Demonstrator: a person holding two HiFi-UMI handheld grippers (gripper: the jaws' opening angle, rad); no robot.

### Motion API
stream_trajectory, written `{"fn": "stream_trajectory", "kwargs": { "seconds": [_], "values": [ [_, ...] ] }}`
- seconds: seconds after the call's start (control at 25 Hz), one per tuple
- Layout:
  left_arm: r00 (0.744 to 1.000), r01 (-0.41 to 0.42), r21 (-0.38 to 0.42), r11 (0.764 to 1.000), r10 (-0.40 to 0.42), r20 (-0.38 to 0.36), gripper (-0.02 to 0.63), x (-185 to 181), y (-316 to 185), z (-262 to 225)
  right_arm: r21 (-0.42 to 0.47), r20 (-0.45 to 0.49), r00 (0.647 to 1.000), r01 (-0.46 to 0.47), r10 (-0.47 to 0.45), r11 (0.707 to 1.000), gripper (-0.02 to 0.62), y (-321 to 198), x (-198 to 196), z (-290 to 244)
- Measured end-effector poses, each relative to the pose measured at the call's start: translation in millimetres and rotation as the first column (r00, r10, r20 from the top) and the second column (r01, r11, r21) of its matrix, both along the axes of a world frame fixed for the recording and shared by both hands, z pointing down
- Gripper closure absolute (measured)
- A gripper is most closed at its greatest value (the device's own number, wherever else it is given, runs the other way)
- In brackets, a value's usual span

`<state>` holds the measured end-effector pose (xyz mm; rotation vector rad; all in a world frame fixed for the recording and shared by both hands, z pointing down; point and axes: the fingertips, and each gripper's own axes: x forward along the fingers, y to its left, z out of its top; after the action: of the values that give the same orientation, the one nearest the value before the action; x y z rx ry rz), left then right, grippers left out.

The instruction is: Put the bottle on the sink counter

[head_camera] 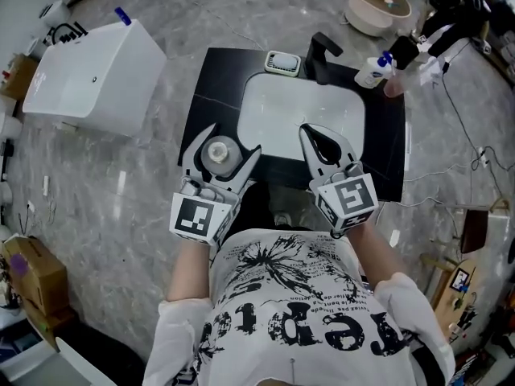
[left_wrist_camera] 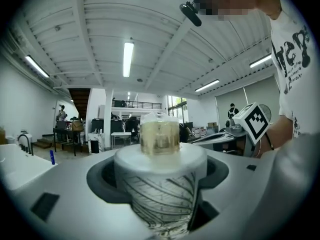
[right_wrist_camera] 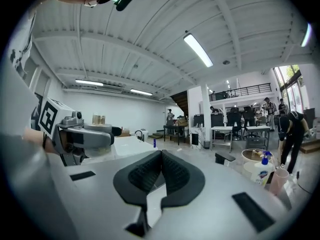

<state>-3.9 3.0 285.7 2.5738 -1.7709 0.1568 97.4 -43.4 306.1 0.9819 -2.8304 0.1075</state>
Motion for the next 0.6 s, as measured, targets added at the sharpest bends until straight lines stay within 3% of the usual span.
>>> {"fn": "stream_trajectory", "kwargs": {
  "seconds": [0.2, 0.4, 0.6],
  "values": [
    [0.999, -0.026, -0.042, 0.999, 0.027, 0.021, 0.258, -29, -71, 20, -0.016, -0.022, 1.000, -0.020, 0.020, 1.000, 0.581, -64, -32, 13],
    [0.997, -0.071, 0.041, 0.997, 0.072, -0.024, 0.258, -61, -145, 21, -0.031, -0.037, 0.998, -0.054, 0.053, 0.998, 0.581, -126, -68, 21],
    [0.992, -0.118, -0.021, 0.993, 0.117, -0.048, 0.258, -98, -213, 59, -0.071, -0.076, 0.993, -0.101, 0.095, 0.992, 0.580, -184, -105, 48]
  ]
}}
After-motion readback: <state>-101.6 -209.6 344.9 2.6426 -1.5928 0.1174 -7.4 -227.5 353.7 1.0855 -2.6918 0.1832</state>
